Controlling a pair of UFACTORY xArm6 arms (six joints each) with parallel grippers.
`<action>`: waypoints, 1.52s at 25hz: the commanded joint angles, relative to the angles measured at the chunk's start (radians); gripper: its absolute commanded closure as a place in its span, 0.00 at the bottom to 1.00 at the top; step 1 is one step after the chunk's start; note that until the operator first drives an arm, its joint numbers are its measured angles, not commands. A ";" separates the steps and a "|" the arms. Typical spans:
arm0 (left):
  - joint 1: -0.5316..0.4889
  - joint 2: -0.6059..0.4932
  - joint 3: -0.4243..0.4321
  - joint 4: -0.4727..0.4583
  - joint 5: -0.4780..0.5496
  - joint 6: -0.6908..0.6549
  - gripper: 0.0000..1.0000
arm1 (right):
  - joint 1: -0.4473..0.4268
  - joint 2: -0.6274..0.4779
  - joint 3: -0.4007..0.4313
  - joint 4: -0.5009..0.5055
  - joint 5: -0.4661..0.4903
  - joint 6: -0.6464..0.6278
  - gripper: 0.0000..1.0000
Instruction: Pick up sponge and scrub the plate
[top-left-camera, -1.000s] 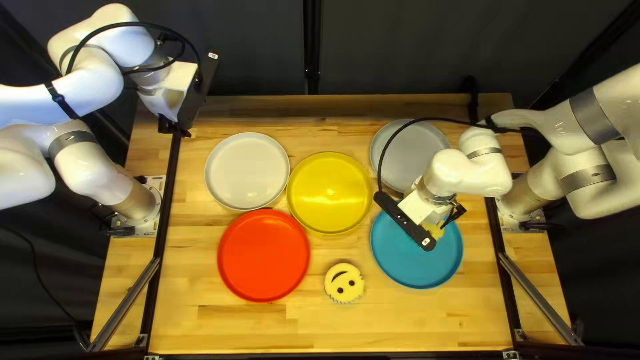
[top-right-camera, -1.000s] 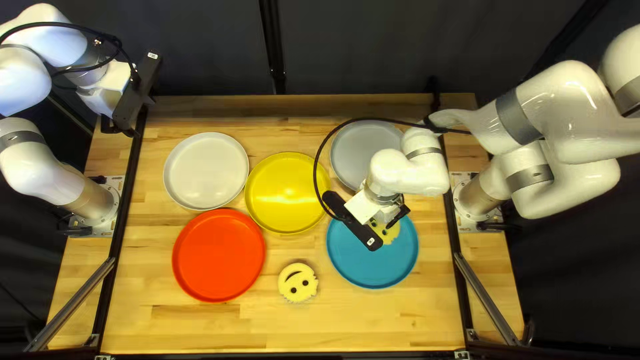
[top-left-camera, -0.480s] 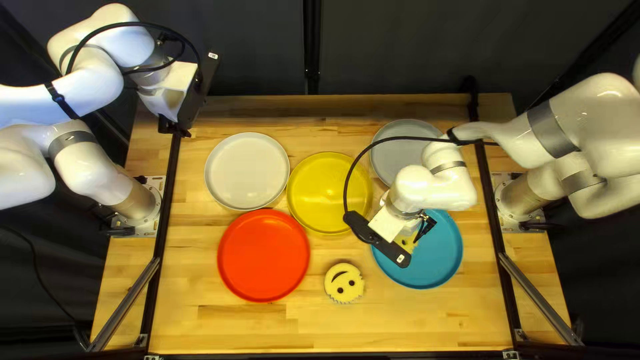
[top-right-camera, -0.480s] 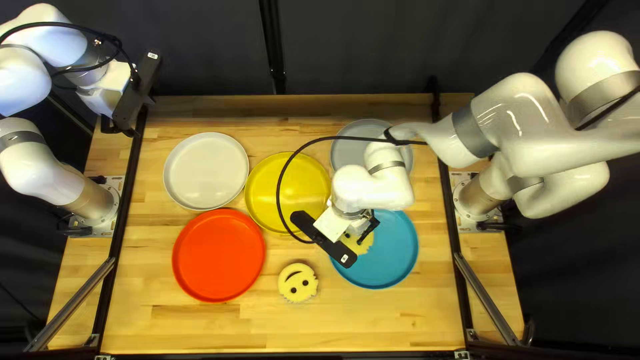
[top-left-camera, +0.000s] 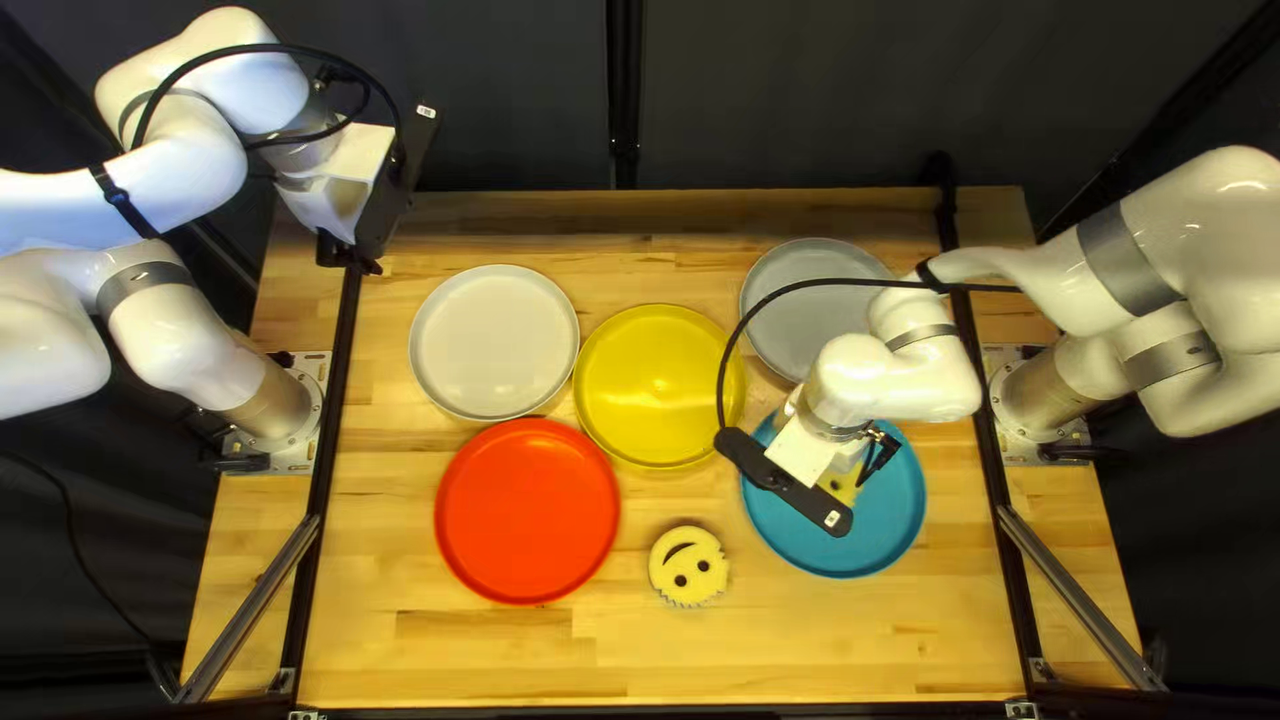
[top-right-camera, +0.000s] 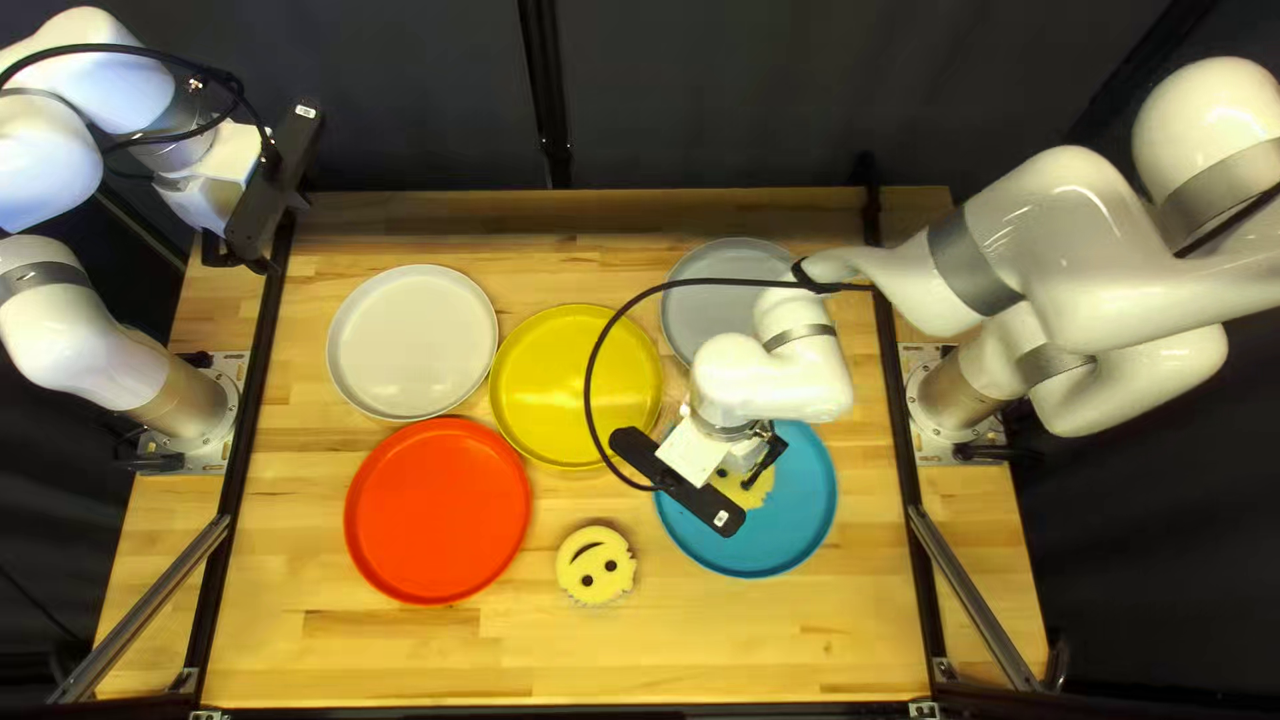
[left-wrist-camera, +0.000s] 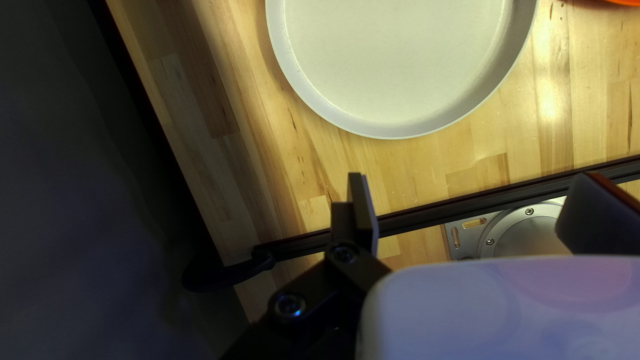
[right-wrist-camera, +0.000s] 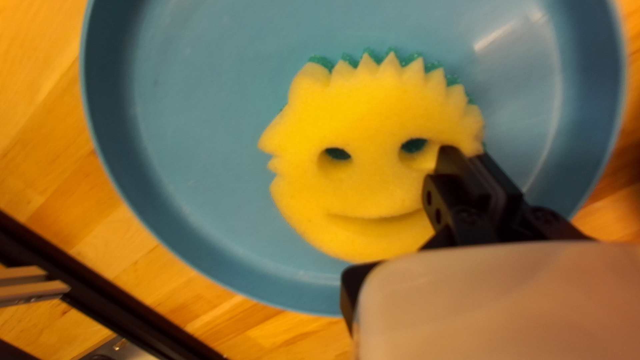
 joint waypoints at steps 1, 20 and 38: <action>0.000 0.000 0.000 0.000 0.000 0.000 0.00 | 0.023 -0.020 0.023 0.004 0.003 0.035 1.00; 0.000 0.000 0.000 0.000 0.000 0.000 0.00 | -0.045 0.268 -0.290 0.001 0.011 0.062 1.00; 0.000 0.000 0.000 0.000 0.000 0.000 0.00 | 0.087 0.105 -0.081 0.025 -0.005 0.219 1.00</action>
